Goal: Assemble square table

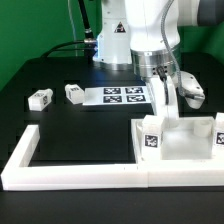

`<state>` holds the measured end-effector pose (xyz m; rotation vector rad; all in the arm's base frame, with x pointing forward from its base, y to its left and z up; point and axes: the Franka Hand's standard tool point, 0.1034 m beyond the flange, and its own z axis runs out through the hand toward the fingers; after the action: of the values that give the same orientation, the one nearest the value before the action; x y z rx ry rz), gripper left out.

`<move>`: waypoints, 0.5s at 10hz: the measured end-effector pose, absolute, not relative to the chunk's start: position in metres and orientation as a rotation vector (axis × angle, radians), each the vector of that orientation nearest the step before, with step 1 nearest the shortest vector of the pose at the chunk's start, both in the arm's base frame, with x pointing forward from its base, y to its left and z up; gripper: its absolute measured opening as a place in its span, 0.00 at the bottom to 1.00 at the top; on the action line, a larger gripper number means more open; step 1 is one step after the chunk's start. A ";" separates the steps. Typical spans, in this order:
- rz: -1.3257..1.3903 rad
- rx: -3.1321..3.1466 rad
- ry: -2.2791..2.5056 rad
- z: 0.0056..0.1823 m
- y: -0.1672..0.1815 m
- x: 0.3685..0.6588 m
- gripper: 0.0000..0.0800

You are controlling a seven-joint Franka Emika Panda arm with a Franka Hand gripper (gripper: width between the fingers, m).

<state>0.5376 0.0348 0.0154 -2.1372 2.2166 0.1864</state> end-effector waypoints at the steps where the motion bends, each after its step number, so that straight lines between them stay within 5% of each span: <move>1: 0.186 -2.137 2.217 0.015 0.035 0.538 0.08; 5: 0.102 -2.315 2.005 0.018 0.001 0.519 0.08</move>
Offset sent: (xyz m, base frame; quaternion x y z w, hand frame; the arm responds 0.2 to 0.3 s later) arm -0.0341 -0.0376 0.0133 0.0624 0.0054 -0.0771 0.9951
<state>0.5191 0.0014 0.0185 -2.3149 2.0054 0.1017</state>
